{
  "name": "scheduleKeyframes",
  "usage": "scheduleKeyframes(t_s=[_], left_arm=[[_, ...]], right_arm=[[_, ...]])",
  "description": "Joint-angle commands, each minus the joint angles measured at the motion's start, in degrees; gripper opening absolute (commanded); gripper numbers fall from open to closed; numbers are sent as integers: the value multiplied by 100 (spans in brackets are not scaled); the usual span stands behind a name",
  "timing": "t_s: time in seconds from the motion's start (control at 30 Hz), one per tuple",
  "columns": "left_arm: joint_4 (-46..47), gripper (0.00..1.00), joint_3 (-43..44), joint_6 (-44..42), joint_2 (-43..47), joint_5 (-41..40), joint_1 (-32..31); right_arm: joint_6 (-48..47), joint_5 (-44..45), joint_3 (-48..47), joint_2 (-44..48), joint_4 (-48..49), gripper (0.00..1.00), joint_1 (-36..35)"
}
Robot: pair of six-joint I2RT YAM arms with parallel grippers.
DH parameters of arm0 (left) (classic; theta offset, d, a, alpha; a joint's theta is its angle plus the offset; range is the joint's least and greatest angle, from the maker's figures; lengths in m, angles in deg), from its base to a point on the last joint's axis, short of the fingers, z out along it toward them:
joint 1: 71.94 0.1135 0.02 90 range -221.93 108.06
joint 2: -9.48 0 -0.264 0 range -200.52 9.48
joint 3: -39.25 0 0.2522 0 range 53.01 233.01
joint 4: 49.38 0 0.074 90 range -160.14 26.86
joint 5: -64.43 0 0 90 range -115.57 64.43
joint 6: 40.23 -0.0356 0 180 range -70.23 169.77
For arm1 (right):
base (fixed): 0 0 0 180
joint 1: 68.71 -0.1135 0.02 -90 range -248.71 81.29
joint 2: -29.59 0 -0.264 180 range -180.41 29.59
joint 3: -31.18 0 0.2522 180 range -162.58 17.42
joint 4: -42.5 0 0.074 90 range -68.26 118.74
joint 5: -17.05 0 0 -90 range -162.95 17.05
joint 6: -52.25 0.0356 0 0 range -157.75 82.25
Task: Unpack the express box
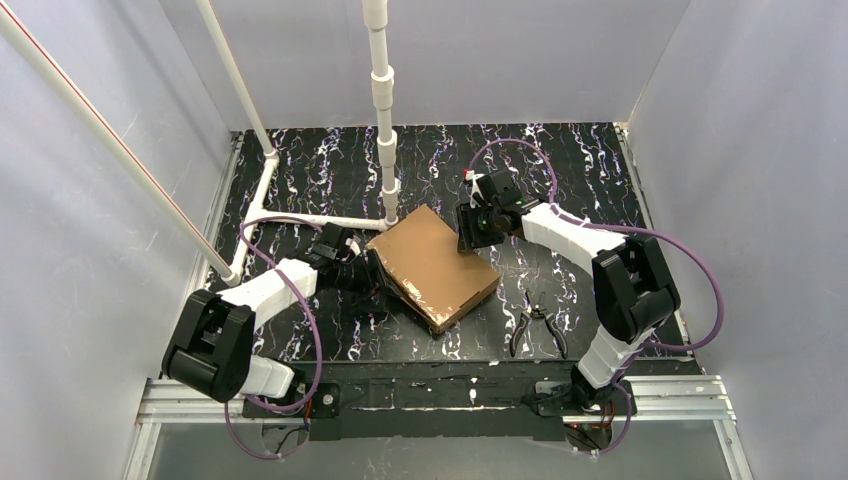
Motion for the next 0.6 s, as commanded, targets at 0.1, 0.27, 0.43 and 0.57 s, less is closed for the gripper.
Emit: scheduleKeyframes(t_s=[0.1,0.27,0.43,0.57], left_arm=[[-565,57,-302,-184,17,-384,28],[-661,54,-418,-289,123,-429,281],[-605,51,-699,-461,129,-388,446],[-699,50,-684,-594,302,-481,457]], right_arm=[[-86,398,174,-41,-133,54,31],[-95,433,163,-33,-143,54,31],[-103,437,202,-23,-130,54,31],[-96,417,214,-24,-121,54,31]])
